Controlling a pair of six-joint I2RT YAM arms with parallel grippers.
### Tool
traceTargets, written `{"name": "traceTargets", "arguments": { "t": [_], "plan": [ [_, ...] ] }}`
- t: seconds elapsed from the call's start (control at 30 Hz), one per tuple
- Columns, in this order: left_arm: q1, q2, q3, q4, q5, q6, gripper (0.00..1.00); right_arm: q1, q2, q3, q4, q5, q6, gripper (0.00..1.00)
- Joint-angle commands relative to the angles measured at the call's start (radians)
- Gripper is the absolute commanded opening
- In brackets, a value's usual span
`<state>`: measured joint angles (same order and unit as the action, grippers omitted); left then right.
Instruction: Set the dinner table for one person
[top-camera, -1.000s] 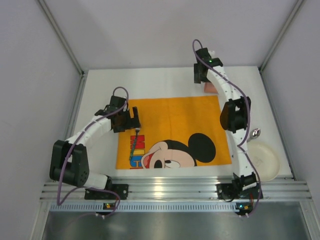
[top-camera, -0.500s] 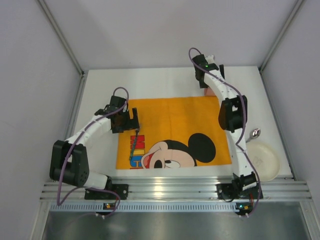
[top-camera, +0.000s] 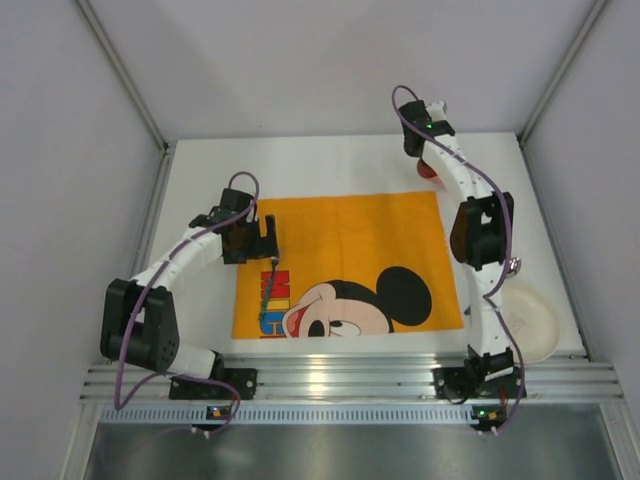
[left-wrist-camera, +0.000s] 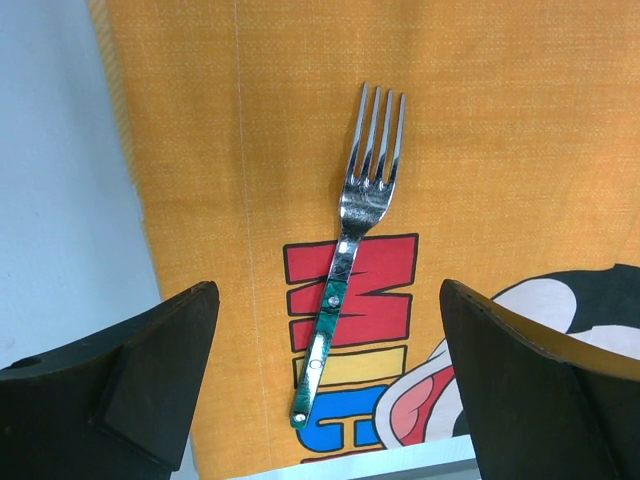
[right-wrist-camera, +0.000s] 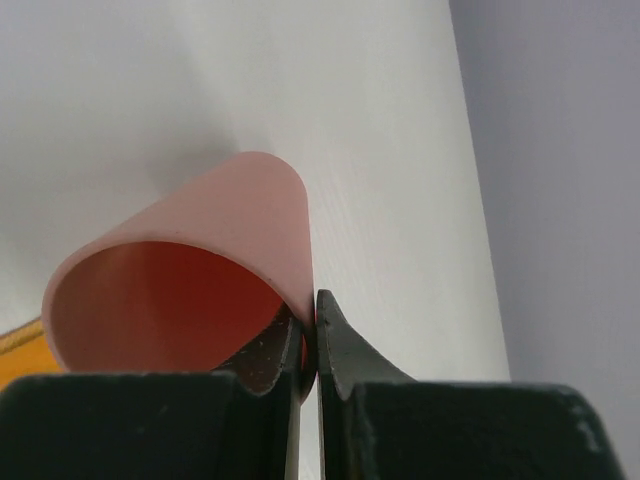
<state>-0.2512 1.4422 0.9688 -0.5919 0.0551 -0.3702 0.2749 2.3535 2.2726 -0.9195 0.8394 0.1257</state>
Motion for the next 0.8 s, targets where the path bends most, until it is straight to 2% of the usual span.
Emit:
{"name": "traceTargets", "arguments": {
  "t": [0.0,0.07,0.1,0.13,0.2,0.27,0.33,0.47,0.73,0.77],
  "plan": [
    [-0.003,-0.048,0.03,-0.016,-0.001,0.011,0.97,0.003,-0.23,-0.056,-0.01,-0.115,0.064,0.0],
    [-0.003,-0.055,0.024,-0.014,-0.003,0.007,0.97,-0.008,-0.375,-0.152,-0.006,-0.254,0.15,0.0],
    [-0.003,-0.065,0.024,-0.01,-0.004,0.002,0.97,-0.023,-0.42,-0.198,0.008,-0.401,0.178,0.0],
    [-0.003,-0.069,0.022,-0.008,-0.008,-0.001,0.98,-0.034,-0.465,-0.252,0.024,-0.484,0.227,0.0],
    [-0.003,-0.077,0.025,-0.003,-0.014,-0.009,0.98,-0.058,-0.56,-0.404,0.064,-0.629,0.274,0.0],
    [-0.003,-0.077,0.031,-0.003,-0.014,-0.015,0.98,-0.068,-0.612,-0.549,0.103,-0.709,0.322,0.0],
    [-0.003,-0.077,0.033,0.0,-0.009,-0.024,0.98,-0.069,-0.628,-0.673,0.128,-0.764,0.345,0.0],
    [-0.003,-0.088,0.022,0.004,0.002,-0.039,0.98,-0.071,-0.623,-0.793,0.156,-0.826,0.365,0.0],
    [-0.003,-0.177,-0.042,-0.011,-0.014,-0.049,0.98,-0.071,-0.568,-0.858,0.203,-0.922,0.377,0.0],
    [-0.003,-0.19,-0.05,-0.013,-0.02,-0.049,0.98,-0.069,-0.565,-0.854,0.202,-0.927,0.377,0.04]
  ]
}}
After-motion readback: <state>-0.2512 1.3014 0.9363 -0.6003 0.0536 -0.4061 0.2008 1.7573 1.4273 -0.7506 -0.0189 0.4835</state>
